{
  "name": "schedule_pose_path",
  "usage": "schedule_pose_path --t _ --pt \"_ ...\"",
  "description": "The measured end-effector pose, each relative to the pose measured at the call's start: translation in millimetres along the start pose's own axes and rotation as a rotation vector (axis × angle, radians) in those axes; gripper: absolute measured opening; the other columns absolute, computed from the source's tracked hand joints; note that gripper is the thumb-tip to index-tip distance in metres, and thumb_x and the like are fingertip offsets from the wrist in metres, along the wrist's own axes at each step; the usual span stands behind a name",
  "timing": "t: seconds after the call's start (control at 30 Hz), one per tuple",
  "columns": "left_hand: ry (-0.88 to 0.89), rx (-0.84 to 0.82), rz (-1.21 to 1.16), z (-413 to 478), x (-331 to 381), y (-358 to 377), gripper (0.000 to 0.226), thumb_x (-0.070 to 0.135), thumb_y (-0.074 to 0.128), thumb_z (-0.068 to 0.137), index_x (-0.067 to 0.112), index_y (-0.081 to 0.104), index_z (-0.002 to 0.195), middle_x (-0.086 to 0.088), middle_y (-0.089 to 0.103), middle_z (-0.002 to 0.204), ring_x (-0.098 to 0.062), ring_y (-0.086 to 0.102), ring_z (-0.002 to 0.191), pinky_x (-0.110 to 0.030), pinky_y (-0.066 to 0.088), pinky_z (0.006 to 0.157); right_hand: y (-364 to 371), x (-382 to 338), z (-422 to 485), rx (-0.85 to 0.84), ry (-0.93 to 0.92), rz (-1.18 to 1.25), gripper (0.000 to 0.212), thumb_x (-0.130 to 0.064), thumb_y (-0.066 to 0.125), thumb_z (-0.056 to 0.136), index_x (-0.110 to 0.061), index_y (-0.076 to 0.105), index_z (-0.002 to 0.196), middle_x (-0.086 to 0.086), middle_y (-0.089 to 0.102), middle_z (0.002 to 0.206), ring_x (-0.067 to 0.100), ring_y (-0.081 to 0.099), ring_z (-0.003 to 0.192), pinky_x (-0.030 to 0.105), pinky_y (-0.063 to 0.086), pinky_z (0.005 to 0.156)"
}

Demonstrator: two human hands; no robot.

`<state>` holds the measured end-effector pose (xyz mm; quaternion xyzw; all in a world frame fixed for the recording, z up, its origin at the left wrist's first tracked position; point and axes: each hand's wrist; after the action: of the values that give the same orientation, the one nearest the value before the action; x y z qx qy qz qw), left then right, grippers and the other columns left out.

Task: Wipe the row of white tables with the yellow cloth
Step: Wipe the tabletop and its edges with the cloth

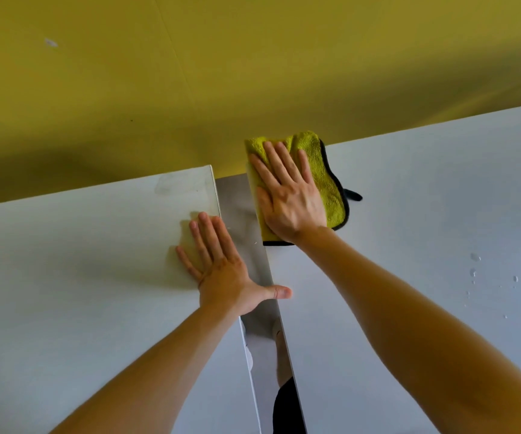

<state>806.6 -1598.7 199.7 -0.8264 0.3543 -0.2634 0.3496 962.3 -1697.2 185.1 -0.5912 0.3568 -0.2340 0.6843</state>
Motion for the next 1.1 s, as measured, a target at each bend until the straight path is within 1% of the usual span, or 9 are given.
schedule_pose_path --t 0.17,0.4,0.57,0.67,0.73,0.8,0.87,0.93,1.1 --pt "0.039 0.074 -0.042 3 -5 8 0.199 0.114 0.057 0.022 0.009 -0.034 0.164 -0.013 -0.040 0.173 -0.032 -0.038 0.161 -0.073 -0.010 0.127 -9 1 -94 -0.100 -0.102 -0.005 0.064 -0.041 0.035 0.115 -0.025 0.018 0.175 0.003 0.006 0.183 0.025 -0.001 0.170 0.059 0.009 0.135" --pt "0.031 0.094 -0.024 2 -3 6 0.196 0.115 0.057 0.028 0.009 -0.046 0.156 -0.015 -0.049 0.167 -0.033 -0.044 0.157 -0.071 -0.012 0.128 1 -5 6 -0.052 -0.088 -0.016 0.059 -0.040 0.034 0.115 -0.026 0.030 0.172 0.002 0.018 0.182 0.024 0.010 0.169 0.059 0.012 0.134" --pt "0.042 0.097 -0.078 1 -3 6 0.198 0.116 0.057 0.024 0.009 -0.041 0.160 -0.012 -0.047 0.169 -0.031 -0.044 0.157 -0.071 -0.018 0.126 -12 20 -101 -0.196 -0.262 -0.056 0.064 -0.043 0.033 0.117 -0.030 0.009 0.175 -0.001 0.000 0.183 0.022 -0.006 0.169 0.059 0.005 0.136" --pt "0.046 0.023 -0.013 -2 -6 -2 0.195 0.111 0.064 0.032 0.009 -0.044 0.157 -0.013 -0.053 0.165 -0.033 -0.048 0.155 -0.070 -0.021 0.124 -7 26 -90 -0.170 -0.250 -0.066 0.067 -0.048 0.038 0.115 -0.033 0.013 0.175 -0.002 0.004 0.183 0.022 -0.003 0.170 0.059 0.007 0.136" --pt "0.060 -0.047 0.023 -2 -7 -18 0.177 0.097 0.077 0.056 0.008 -0.033 0.164 -0.014 -0.044 0.169 -0.039 -0.037 0.160 -0.068 -0.012 0.127 1 17 -52 -0.095 -0.155 -0.044 0.066 -0.049 0.040 0.113 -0.033 0.021 0.174 -0.002 0.012 0.183 0.022 0.003 0.170 0.059 0.011 0.135" --pt "0.117 0.116 -0.072 5 -12 -42 0.114 0.075 0.067 0.084 0.012 0.020 0.167 -0.020 0.011 0.173 -0.044 0.013 0.162 -0.059 0.017 0.129 4 6 -36 -0.035 -0.050 -0.030 0.063 -0.047 0.040 0.113 -0.032 0.026 0.173 -0.002 0.015 0.182 0.022 0.006 0.170 0.058 0.013 0.134" --pt "0.223 0.355 -0.155 26 -13 -71 0.064 0.053 0.050 0.095 0.017 0.056 0.148 -0.015 0.054 0.148 -0.041 0.049 0.138 -0.051 0.039 0.115 8 -4 -62 0.006 0.028 -0.008 0.062 -0.045 0.041 0.113 -0.029 0.028 0.172 0.000 0.015 0.182 0.023 0.006 0.170 0.059 0.013 0.134" --pt "0.370 0.412 -0.107 58 -4 -98 0.046 0.038 0.051 0.108 0.018 0.062 0.148 -0.013 0.064 0.144 -0.041 0.057 0.132 -0.051 0.048 0.109 6 -18 -113 0.014 0.105 -0.008 0.064 -0.044 0.045 0.113 -0.027 0.028 0.172 0.001 0.014 0.182 0.025 0.006 0.170 0.061 0.013 0.134" --pt "0.616 0.207 0.254 116 24 -117 0.036 0.016 0.044 0.113 0.019 0.063 0.143 -0.013 0.070 0.142 -0.041 0.065 0.128 -0.049 0.051 0.103 8 -41 -187 -0.042 0.216 -0.001 0.068 -0.044 0.052 0.110 -0.026 0.029 0.172 0.003 0.013 0.182 0.028 0.006 0.170 0.065 0.014 0.133"
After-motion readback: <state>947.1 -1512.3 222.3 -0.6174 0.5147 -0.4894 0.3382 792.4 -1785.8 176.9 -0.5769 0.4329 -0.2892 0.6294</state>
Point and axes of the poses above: each hand's wrist, its own z-axis towards the middle knuckle, its own y-axis out of the palm, x = y × z
